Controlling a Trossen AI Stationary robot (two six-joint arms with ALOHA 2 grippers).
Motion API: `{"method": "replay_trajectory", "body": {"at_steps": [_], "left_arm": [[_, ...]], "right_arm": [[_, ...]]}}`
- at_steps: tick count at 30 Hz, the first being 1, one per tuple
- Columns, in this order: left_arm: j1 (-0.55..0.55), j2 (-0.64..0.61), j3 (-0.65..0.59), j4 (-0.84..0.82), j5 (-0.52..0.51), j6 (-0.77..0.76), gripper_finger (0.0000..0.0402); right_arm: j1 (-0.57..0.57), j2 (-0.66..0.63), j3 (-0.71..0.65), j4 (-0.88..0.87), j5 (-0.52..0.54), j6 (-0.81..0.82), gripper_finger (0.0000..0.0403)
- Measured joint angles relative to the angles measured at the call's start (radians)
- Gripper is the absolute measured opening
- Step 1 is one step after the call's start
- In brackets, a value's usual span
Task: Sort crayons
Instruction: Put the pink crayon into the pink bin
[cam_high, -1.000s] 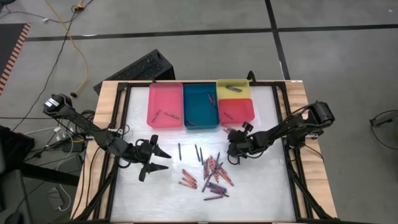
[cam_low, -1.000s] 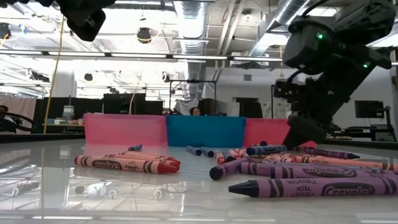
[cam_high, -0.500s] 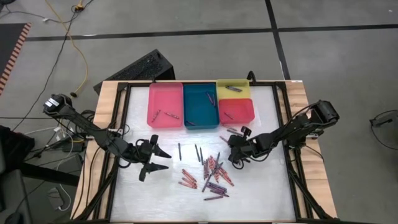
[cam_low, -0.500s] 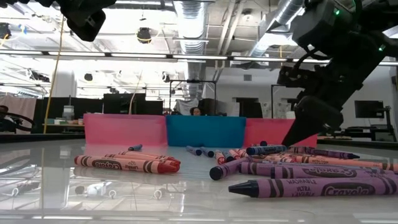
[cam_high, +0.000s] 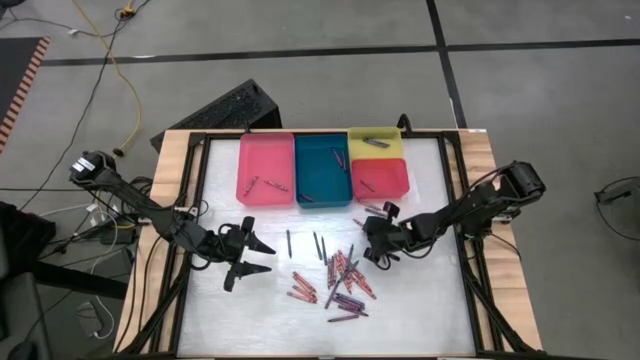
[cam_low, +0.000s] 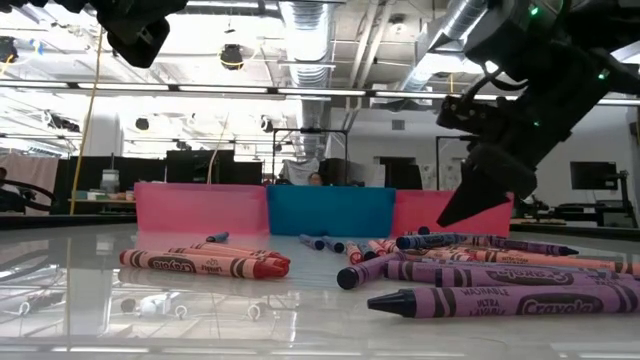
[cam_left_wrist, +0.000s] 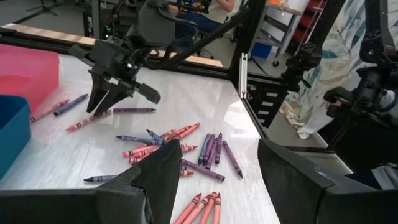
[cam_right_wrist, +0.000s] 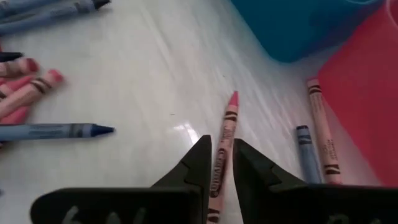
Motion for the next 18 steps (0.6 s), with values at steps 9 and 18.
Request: {"method": "replay_trajectory", "body": {"at_steps": [9, 18], "left_arm": [[0.000, 0.000, 0.000, -0.011, -0.002, -0.001, 0.0204], [0.000, 0.002, 0.000, -0.016, -0.009, -0.006, 0.0204]], "right_arm": [[-0.029, 0.000, 0.000, 0.004, -0.030, 0.000, 0.0075], [-0.030, 0.047, 0.000, 0.011, -0.040, 0.003, 0.0075]]}}
